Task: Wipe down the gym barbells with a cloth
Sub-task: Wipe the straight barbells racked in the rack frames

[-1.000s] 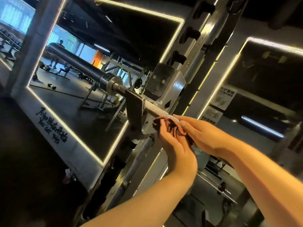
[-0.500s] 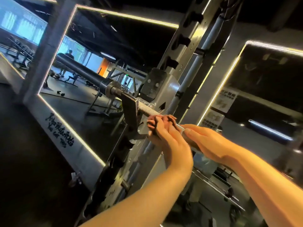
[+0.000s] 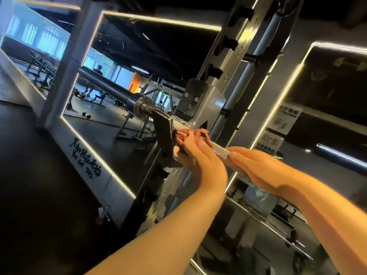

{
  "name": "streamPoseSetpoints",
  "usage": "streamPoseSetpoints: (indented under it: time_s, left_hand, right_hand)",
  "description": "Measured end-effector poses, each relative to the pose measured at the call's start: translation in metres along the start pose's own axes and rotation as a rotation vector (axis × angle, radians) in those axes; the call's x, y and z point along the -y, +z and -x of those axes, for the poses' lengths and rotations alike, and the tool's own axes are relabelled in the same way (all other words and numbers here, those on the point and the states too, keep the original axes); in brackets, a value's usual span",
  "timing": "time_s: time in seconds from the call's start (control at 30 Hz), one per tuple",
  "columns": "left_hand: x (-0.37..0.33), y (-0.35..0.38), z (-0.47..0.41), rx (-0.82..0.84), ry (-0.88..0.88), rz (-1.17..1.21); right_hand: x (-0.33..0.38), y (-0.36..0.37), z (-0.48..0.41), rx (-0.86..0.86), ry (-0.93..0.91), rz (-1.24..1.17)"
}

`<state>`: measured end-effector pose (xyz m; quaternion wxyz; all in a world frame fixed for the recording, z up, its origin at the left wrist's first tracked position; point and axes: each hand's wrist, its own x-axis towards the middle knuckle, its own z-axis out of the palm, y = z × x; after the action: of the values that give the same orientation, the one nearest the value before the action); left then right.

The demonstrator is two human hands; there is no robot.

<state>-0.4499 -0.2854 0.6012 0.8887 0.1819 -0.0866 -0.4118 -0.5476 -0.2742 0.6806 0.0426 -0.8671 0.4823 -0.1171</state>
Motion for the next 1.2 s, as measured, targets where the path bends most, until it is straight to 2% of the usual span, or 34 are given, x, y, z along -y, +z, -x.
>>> streamPoseSetpoints:
  time_s: [0.07, 0.1, 0.17, 0.3, 0.4, 0.47, 0.53, 0.57, 0.6, 0.7, 0.8, 0.87, 0.9, 1.03, 1.07, 1.13, 1.2]
  left_hand:
    - [0.005, -0.01, 0.025, 0.203, 0.112, -0.079]
    - [0.009, -0.014, 0.025, 0.235, 0.163, -0.098]
    - [0.008, -0.009, 0.007, 0.161, 0.173, -0.065]
    - [-0.003, 0.005, -0.035, -0.089, 0.03, -0.018]
    - [0.001, 0.007, -0.022, -0.083, 0.095, -0.062]
    - [0.013, -0.002, 0.006, 0.087, 0.228, -0.134]
    - [0.032, -0.017, 0.028, 0.375, 0.277, -0.186]
    - [0.036, -0.022, 0.032, 0.458, 0.277, -0.215]
    - [0.035, -0.022, 0.028, 0.468, 0.299, -0.224]
    - [0.017, -0.01, -0.004, 0.222, 0.442, -0.202]
    - [-0.008, 0.001, -0.044, 0.012, 0.3, -0.155]
    - [-0.005, -0.002, -0.05, 0.007, 0.301, -0.182]
    - [0.0, -0.004, -0.043, 0.059, 0.337, -0.187]
    - [0.037, -0.025, -0.017, 0.287, 0.739, -0.43]
    - [0.037, -0.026, -0.023, 0.292, 0.737, -0.444]
    - [0.022, -0.02, -0.037, 0.265, 0.61, -0.385]
    - [0.008, -0.011, -0.046, 0.159, 0.56, -0.324]
  right_hand:
    - [-0.001, 0.001, 0.0, -0.007, 0.007, -0.037]
    - [-0.001, 0.001, 0.001, -0.007, 0.004, -0.038]
    - [-0.001, 0.001, 0.002, -0.002, -0.013, -0.006]
    - [0.0, -0.001, 0.001, -0.01, -0.016, 0.039]
    - [0.001, 0.0, 0.001, -0.005, -0.009, 0.036]
    - [0.0, -0.001, 0.002, -0.006, -0.017, -0.012]
    - [0.0, -0.001, 0.001, 0.003, -0.024, -0.057]
    - [0.0, -0.001, 0.001, 0.005, -0.022, -0.076]
    - [0.0, -0.001, 0.001, 0.004, -0.023, -0.086]
    - [-0.002, -0.001, 0.001, 0.001, -0.035, -0.023]
    - [-0.002, 0.0, 0.001, -0.009, -0.02, 0.033]
    - [-0.003, 0.0, 0.0, -0.011, -0.007, 0.042]
    - [-0.004, 0.0, 0.0, -0.013, -0.002, 0.047]
    - [-0.005, 0.001, -0.002, -0.018, -0.004, 0.064]
    - [-0.005, 0.001, -0.003, -0.014, -0.008, 0.063]
    - [-0.008, 0.0, -0.006, -0.001, -0.012, 0.054]
    - [-0.01, -0.002, -0.005, 0.001, -0.008, 0.053]
